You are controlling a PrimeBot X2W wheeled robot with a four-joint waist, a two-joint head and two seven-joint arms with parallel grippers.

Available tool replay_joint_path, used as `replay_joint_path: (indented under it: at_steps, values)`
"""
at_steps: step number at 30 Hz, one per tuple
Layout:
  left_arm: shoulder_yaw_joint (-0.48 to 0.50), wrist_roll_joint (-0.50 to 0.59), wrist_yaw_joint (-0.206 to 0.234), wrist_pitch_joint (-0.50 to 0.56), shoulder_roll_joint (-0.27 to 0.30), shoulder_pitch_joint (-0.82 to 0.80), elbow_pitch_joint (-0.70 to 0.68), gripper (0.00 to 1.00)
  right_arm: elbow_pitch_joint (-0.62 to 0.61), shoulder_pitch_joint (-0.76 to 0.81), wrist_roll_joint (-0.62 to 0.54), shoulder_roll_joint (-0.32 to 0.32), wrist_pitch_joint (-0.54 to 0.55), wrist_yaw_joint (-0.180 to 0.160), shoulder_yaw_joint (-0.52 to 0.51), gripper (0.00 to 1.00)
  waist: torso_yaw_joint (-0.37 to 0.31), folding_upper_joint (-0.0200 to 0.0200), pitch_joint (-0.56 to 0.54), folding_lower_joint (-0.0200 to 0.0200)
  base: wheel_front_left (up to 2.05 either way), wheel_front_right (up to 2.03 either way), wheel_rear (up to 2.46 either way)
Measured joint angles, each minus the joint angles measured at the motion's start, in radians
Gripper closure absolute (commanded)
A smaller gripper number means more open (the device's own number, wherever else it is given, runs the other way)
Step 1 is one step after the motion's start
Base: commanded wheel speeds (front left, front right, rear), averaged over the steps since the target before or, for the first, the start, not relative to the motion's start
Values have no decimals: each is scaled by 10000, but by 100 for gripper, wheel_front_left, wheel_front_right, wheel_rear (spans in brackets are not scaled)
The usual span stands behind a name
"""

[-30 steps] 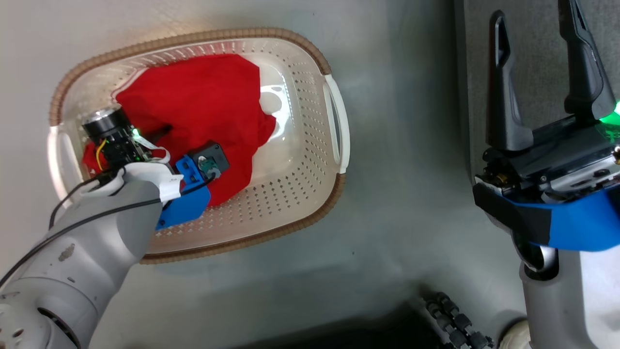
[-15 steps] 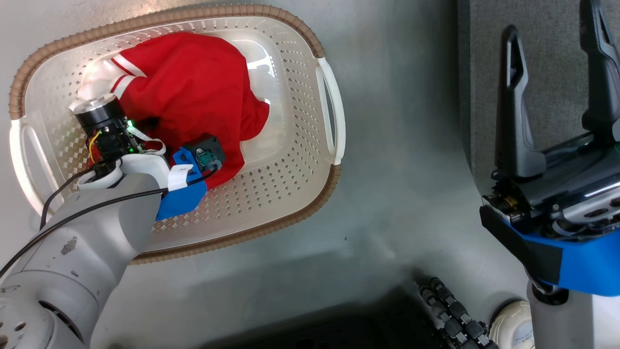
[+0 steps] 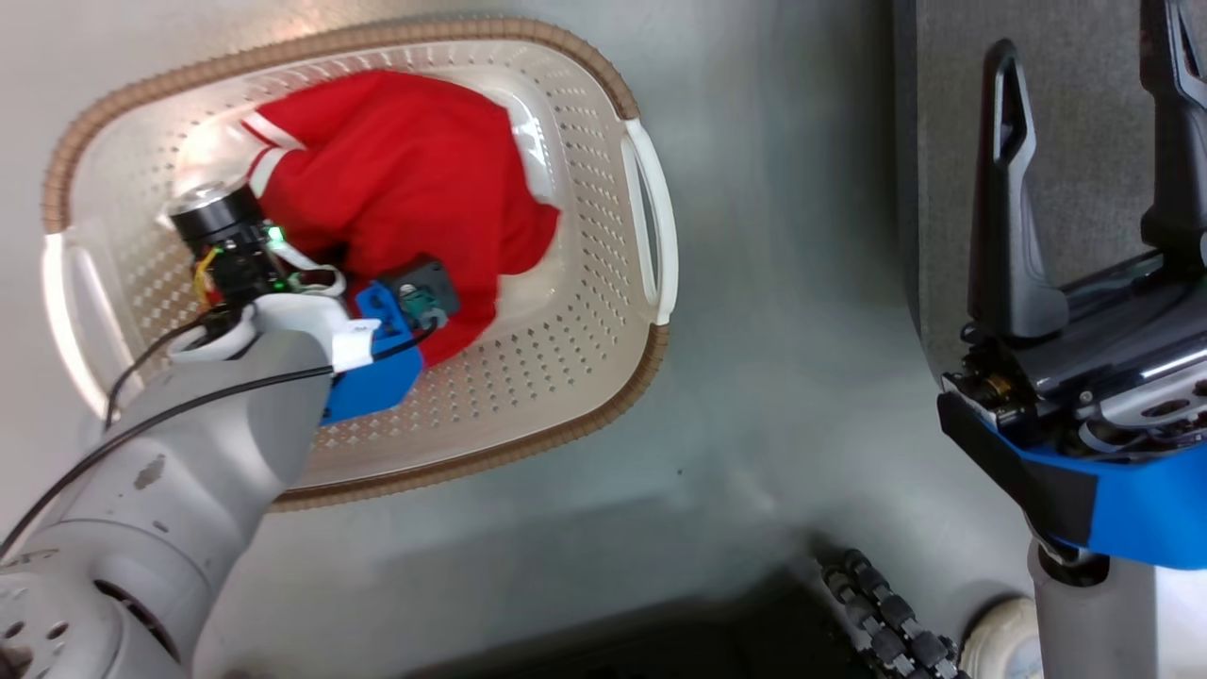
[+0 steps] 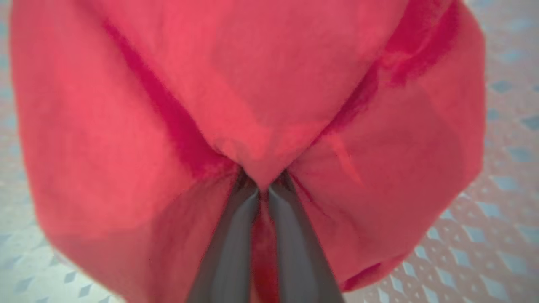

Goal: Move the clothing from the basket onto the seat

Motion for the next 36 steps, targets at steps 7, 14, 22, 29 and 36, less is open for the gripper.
replay_joint_path:
  at_steps: [7,14,22,29,36]
  values:
    - [-2,-332,0,-928,-221,221,-211,100,439,-159,-36,2,0,-2,31,0,291,0,-697,0,0,0,0]
    - [-2,-1273,0,-1701,-343,691,-545,100,802,-232,-50,2,2,-2,90,0,573,0,-1677,0,0,0,0]
    - [-2,-2378,0,-2372,-399,1156,-894,100,1175,-69,-52,4,0,0,98,0,892,0,-2947,-1,0,0,0]
    - [-4,-3438,0,-2832,-385,1623,-1296,100,1739,269,0,4,0,-2,-35,0,1178,0,-4232,-2,0,0,0]
    - [61,-4523,0,-3076,-328,1828,-1676,100,2326,685,125,4,0,-2,-213,0,1421,1,-5343,-2,0,0,0]
